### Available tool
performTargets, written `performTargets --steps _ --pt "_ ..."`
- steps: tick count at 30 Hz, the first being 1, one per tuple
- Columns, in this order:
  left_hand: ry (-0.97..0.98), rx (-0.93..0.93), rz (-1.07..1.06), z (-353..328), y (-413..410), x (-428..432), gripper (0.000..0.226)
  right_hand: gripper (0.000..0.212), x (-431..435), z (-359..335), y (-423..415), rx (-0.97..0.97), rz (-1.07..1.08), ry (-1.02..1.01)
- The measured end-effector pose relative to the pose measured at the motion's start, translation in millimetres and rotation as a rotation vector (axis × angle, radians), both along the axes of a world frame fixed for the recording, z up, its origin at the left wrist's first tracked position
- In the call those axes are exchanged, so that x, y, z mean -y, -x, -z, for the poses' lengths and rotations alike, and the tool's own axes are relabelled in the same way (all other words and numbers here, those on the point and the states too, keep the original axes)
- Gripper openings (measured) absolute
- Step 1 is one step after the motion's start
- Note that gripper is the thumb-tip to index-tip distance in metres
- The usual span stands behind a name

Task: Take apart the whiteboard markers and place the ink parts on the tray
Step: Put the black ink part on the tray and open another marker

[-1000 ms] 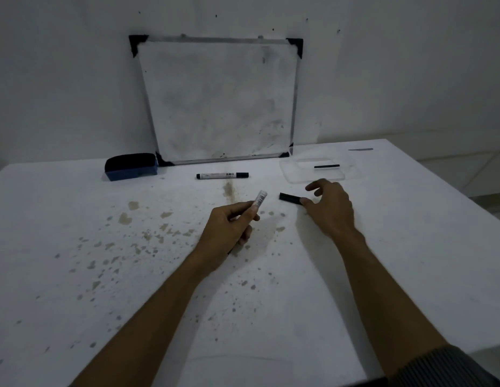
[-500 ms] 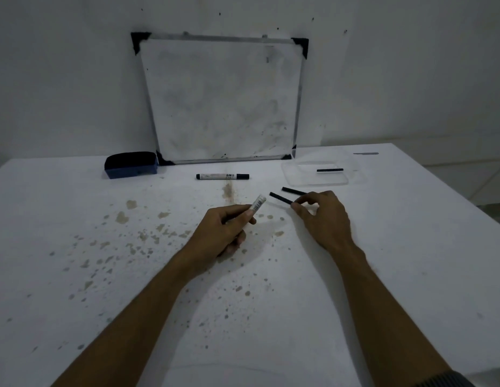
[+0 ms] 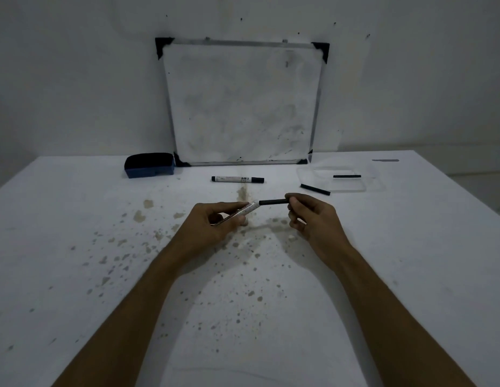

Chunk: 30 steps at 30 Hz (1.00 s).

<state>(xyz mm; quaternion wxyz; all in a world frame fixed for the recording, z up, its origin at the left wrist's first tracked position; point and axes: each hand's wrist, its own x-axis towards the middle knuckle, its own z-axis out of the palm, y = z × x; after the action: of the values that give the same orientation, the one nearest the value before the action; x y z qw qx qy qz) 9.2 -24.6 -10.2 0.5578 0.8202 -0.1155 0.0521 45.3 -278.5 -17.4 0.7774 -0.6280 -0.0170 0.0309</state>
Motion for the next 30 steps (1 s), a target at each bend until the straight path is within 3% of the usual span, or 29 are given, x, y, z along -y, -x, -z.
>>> performTargets --steps 11,15,18,24,30 --pt "-0.172 0.037 0.113 6 -5 -3 0.034 0.017 0 6 -2 -0.005 -0.009 0.155" --pt "-0.191 0.018 0.071 3 -4 1 0.033 0.019 -3 3 2 0.139 0.061 0.250" --pt "-0.168 0.001 0.064 1 -3 1 0.031 0.020 -5 -2 6 0.256 0.140 0.344" --pt "-0.092 -0.058 0.089 -3 0 -1 0.027 0.028 -30 -4 26 0.440 -0.046 0.561" --pt "0.023 -0.074 -0.075 1 -4 -26 0.021 0.040 -45 7 21 0.444 -0.114 0.850"
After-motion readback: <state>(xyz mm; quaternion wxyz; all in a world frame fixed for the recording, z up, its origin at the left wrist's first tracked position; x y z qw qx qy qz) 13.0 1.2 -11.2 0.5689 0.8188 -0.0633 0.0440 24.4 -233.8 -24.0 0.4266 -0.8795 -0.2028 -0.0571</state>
